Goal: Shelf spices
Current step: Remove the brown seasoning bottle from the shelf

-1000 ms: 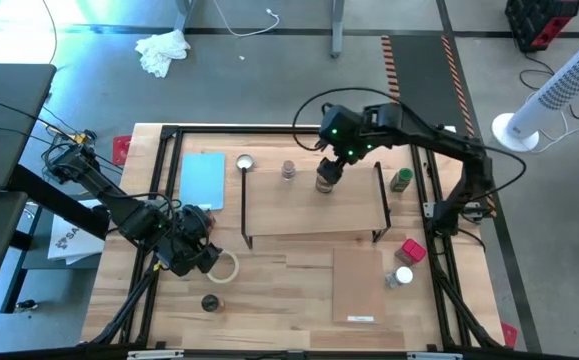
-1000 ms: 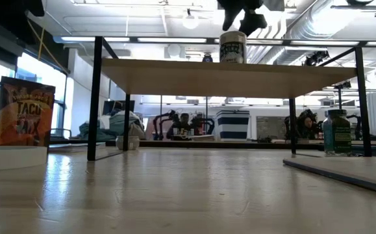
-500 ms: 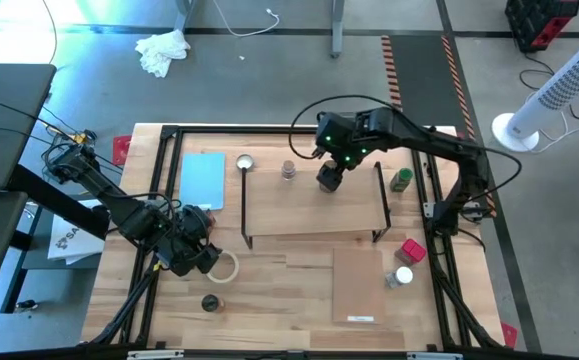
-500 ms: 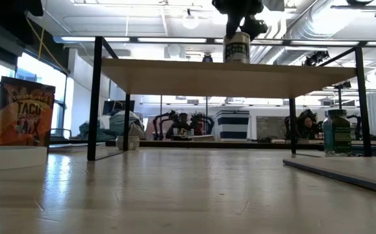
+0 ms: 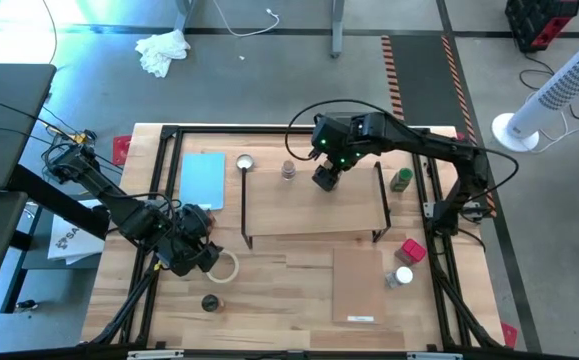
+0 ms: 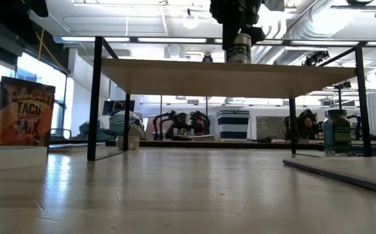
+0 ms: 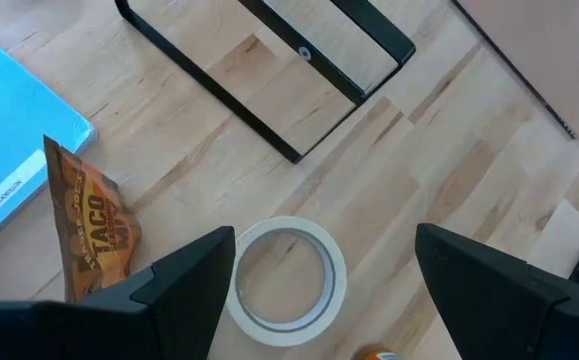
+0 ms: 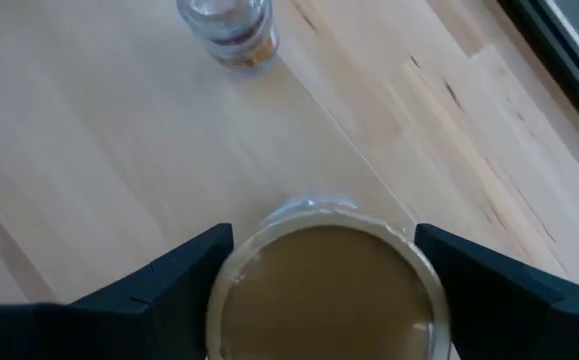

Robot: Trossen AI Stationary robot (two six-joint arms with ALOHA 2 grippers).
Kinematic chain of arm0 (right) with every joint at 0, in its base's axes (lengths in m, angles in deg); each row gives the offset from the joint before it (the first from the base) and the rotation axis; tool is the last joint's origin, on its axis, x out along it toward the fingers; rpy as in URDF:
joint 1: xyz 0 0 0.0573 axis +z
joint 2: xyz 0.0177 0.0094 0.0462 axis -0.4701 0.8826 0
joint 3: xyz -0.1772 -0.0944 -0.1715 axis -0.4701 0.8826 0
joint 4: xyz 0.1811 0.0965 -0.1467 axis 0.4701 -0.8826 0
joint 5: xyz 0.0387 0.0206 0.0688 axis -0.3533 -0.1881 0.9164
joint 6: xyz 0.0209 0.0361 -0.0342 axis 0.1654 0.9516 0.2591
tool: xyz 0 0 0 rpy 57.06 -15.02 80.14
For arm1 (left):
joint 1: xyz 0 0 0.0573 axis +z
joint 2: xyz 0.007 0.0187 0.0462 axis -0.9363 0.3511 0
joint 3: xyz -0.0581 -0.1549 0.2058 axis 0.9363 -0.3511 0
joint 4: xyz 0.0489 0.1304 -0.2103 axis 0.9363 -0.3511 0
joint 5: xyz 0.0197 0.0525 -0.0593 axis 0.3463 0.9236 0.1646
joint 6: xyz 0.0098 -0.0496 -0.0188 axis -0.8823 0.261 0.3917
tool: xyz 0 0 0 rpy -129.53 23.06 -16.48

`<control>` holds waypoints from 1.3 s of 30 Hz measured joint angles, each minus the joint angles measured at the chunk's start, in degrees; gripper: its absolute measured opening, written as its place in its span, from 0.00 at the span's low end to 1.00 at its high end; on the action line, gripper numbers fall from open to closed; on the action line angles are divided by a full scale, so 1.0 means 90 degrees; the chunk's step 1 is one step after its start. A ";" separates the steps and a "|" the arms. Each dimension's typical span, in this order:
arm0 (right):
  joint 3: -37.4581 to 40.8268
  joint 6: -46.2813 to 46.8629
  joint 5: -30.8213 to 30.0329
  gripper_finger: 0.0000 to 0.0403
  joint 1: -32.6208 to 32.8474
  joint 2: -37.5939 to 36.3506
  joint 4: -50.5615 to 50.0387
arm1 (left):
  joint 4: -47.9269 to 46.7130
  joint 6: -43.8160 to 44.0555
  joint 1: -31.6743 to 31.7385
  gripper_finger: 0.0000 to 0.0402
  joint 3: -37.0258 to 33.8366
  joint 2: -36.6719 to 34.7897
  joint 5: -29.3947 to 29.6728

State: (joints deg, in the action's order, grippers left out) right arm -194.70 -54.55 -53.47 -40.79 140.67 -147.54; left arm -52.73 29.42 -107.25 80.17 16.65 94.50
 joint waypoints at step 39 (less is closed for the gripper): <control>0.1156 0.3325 -0.0880 0.63 0.1634 -0.3277 -0.1709 | -0.0014 -0.0328 0.0211 0.77 0.0000 0.0015 0.0697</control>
State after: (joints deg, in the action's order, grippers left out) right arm -184.30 -24.63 -61.38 -26.09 111.18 -162.92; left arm -52.86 26.47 -105.35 80.17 16.78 100.77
